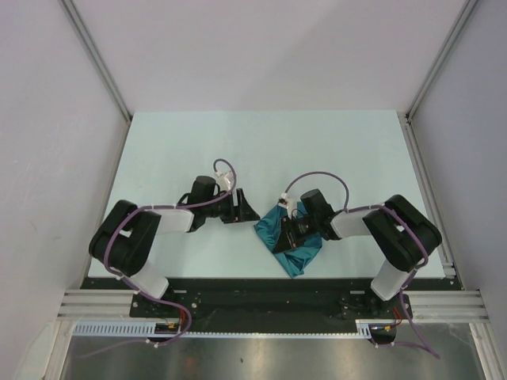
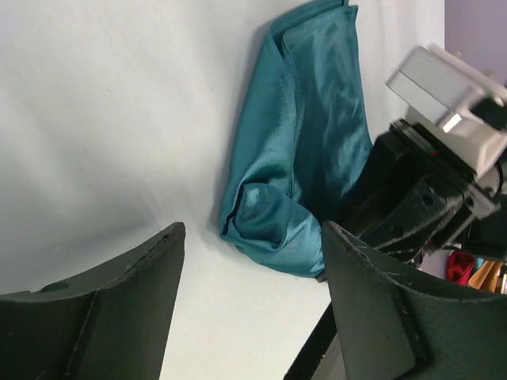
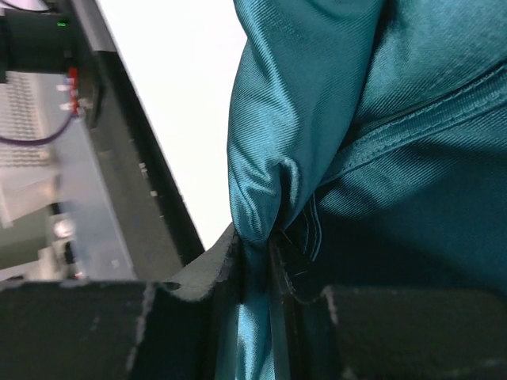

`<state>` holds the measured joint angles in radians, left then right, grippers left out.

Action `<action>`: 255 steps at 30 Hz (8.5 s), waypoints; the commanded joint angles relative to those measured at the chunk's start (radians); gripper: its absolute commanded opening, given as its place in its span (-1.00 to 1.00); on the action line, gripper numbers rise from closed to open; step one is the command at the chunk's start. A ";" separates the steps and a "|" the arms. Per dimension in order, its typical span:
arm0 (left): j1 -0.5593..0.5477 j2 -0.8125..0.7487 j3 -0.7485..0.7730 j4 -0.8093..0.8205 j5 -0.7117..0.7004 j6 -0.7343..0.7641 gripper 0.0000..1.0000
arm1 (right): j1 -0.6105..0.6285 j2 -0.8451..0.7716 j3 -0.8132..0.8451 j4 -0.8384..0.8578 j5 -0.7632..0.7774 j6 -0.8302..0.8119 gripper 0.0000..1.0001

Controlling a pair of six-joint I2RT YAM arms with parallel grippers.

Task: Fold the napkin, place the utensils inside, and roll it up
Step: Roll the napkin with the utensil

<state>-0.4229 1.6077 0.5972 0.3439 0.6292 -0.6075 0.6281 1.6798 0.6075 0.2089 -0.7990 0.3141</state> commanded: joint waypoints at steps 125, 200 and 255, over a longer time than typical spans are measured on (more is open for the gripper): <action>-0.033 -0.026 -0.131 0.003 0.093 0.002 0.20 | 0.005 0.242 0.130 0.110 -0.313 0.085 -0.78; 0.015 -0.190 -0.019 -0.221 -0.104 0.052 0.42 | 0.437 -0.029 0.215 -0.436 0.362 -0.208 -0.71; -0.047 -0.132 -0.212 -0.175 0.010 0.006 -1.00 | 0.143 -0.119 0.482 -0.678 0.283 -0.270 0.36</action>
<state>-0.4606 1.4551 0.3763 0.2581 0.6731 -0.6453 0.6994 1.7679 1.1118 -0.4644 -0.7593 0.0700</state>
